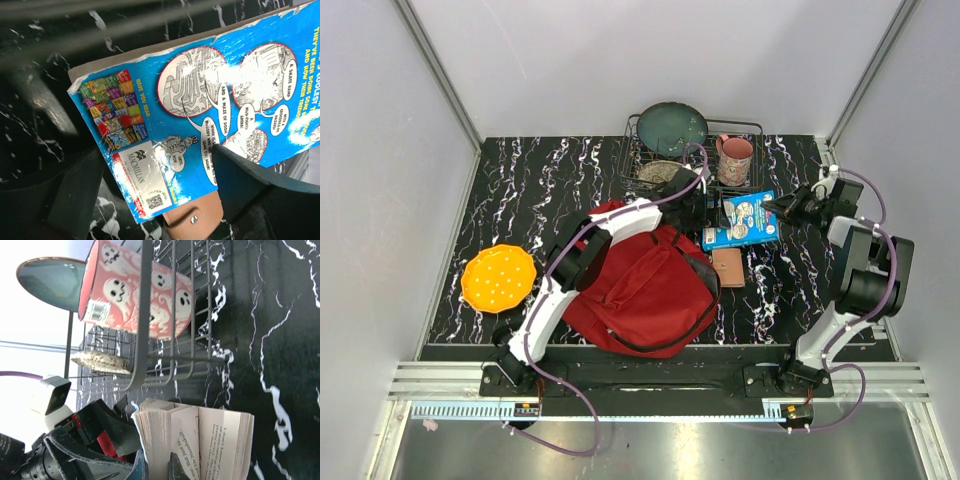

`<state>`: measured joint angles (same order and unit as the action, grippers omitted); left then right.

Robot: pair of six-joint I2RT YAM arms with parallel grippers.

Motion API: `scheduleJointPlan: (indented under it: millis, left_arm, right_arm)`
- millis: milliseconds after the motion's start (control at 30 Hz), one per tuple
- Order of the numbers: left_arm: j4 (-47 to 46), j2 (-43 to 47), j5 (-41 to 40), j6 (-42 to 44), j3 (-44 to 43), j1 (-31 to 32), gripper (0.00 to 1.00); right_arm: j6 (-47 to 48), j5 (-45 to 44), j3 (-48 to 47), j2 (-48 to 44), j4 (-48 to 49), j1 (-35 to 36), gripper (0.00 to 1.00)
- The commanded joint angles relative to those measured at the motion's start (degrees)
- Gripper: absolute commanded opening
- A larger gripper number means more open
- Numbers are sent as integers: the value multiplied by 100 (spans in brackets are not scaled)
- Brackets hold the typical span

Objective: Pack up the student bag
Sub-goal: Pick up the book from the center of the board.

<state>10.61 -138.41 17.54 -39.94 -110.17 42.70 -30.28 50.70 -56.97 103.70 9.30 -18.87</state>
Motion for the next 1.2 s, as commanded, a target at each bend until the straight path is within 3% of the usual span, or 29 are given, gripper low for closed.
scheduleJointPlan:
  millis: [0, 200, 367, 567, 733, 933, 1167]
  left_arm:
    - [-745, 1209, 514, 74, 240, 230, 89]
    - [-973, 3186, -179, 189, 1777, 151, 99]
    - [-571, 4530, -716, 566, 2596, 134, 99]
    - [-831, 6138, -1147, 252, 4343, 72, 99]
    - [-1377, 7273, -1017, -285, 5900, 28, 99]
    - [-2589, 7820, -472, -953, 6859, 11, 99]
    - [-4310, 7548, 47, -1875, 7238, 37, 99]
  right_arm:
    - [-39, -523, 63, -1313, -866, 244, 0]
    - [-144, -1053, 37, -2660, -1685, 235, 0]
    - [-521, -992, 19, -3531, -1897, 235, 0]
    - [-1655, -281, 432, -4217, -1204, 244, 0]
    - [-2745, 686, 1020, -4481, 71, 384, 0]
    - [-3070, 538, 1530, -4982, 194, 788, 0]
    - [-3555, 72, 1997, -5088, 898, 1728, 0]
